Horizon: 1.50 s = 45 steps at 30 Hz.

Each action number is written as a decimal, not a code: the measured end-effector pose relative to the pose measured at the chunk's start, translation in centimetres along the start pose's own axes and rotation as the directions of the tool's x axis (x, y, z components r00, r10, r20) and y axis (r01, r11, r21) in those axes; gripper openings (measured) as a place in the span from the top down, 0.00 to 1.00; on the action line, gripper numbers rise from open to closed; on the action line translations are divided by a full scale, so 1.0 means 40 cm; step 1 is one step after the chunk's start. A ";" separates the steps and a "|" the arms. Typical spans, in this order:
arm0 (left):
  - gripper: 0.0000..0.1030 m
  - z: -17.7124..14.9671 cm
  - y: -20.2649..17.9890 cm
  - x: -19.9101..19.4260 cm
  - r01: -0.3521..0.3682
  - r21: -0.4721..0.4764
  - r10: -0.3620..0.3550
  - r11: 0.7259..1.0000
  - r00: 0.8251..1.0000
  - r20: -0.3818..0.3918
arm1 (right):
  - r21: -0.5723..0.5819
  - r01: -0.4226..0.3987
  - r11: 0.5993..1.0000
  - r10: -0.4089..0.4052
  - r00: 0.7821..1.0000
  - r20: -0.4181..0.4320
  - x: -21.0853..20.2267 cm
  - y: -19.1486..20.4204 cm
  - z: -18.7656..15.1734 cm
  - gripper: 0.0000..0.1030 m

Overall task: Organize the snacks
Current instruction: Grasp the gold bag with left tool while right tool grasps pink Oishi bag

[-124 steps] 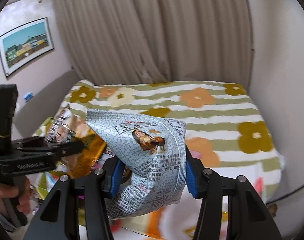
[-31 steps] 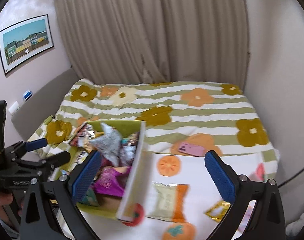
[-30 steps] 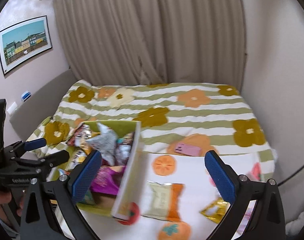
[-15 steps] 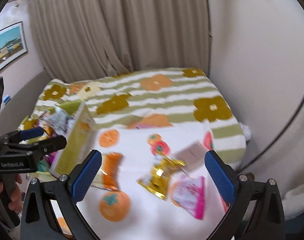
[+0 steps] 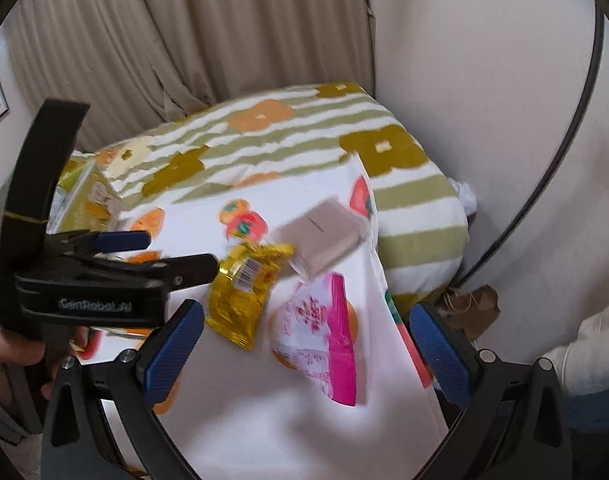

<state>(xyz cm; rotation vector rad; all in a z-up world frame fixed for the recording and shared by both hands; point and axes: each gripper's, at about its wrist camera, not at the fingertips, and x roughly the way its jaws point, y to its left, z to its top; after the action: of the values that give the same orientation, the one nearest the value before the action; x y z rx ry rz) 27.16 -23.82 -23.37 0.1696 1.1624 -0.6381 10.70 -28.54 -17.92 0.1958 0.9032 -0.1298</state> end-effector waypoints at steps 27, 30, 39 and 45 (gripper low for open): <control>0.57 -0.014 0.039 0.118 -0.023 0.056 0.028 0.998 0.995 -0.092 | -0.017 0.039 0.999 -0.040 0.997 -0.069 0.166 0.019 -0.063 0.16; 0.57 -0.018 0.044 0.113 -0.033 0.037 0.037 0.999 0.995 -0.089 | -0.023 0.048 0.999 -0.050 0.995 -0.083 0.179 0.016 -0.055 0.17; 0.57 -0.041 0.042 0.103 -0.057 0.004 0.057 0.998 0.995 -0.083 | -0.093 0.049 0.995 -0.059 0.992 -0.110 0.214 0.034 -0.048 0.22; 0.57 -0.058 0.038 0.099 -0.065 -0.016 0.063 0.998 0.995 -0.073 | -0.122 0.029 0.992 -0.046 0.989 -0.138 0.231 0.044 -0.055 0.40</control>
<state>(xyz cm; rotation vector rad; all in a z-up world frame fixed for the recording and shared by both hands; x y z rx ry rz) 27.09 -23.06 -28.15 0.2154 1.2273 -0.5685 15.02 -26.61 -26.34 0.0768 1.0525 -0.0967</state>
